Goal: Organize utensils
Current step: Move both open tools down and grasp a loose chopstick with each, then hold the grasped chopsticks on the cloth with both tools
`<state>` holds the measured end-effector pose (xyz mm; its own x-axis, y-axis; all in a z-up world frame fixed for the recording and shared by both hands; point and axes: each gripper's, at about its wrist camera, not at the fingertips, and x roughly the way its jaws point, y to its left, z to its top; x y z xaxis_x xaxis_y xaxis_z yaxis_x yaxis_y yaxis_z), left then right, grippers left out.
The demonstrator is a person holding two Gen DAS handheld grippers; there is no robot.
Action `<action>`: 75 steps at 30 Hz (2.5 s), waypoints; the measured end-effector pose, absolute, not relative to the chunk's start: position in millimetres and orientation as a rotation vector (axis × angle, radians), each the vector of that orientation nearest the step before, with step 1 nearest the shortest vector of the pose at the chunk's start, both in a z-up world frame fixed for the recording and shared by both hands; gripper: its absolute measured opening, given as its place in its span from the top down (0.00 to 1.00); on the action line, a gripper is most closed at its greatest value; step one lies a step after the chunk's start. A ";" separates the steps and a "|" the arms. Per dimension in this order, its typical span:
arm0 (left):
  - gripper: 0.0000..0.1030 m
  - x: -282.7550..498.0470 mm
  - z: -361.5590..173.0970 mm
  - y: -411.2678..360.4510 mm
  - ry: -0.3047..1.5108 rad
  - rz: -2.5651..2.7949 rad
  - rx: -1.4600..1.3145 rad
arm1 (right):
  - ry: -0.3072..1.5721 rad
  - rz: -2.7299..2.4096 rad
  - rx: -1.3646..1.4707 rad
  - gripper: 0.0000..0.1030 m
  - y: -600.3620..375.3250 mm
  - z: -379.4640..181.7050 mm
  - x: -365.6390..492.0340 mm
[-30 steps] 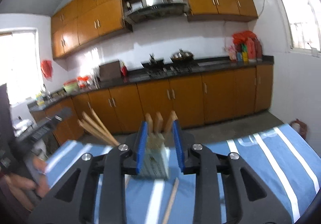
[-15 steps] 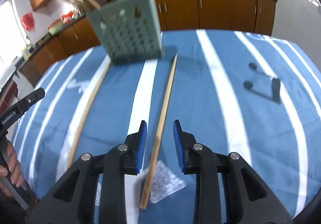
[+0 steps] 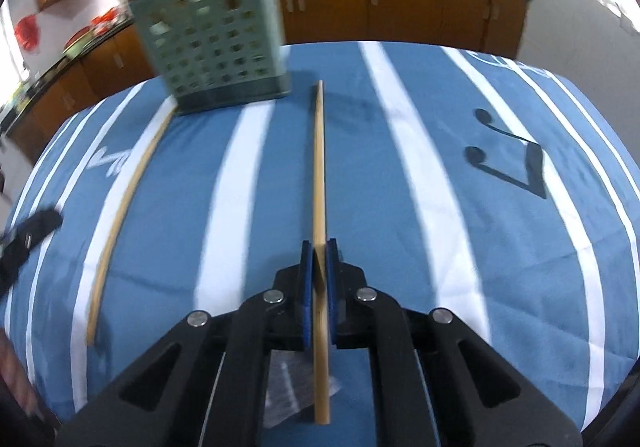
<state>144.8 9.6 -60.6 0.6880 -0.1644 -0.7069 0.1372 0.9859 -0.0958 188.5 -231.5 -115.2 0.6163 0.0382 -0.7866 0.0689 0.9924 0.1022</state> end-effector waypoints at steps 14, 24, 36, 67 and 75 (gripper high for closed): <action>0.82 152.3 -90.3 -29.3 0.893 -0.176 0.075 | 0.907 -0.072 0.207 0.93 -265.0 -117.2 200.9; 0.93 171.9 -93.5 -9.4 0.901 -0.087 0.064 | 0.911 0.000 0.168 0.93 -247.0 -116.4 206.5; 0.92 199.1 -94.5 23.3 0.878 -0.077 -0.042 | 0.879 -0.024 0.104 0.92 -242.3 -117.2 226.9; 0.92 200.8 -94.0 24.3 0.880 -0.081 -0.055 | 0.861 -0.031 0.074 0.90 -238.5 -119.1 224.5; 0.92 200.7 -94.0 24.5 0.880 -0.081 -0.055 | 0.862 -0.030 0.074 0.90 -238.8 -118.9 224.5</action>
<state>200.7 24.5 -94.0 0.6344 -0.0935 -0.7673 0.0481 0.9955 -0.0815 224.5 -238.8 -118.9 0.6508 0.0030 -0.7593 0.0566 0.9970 0.0525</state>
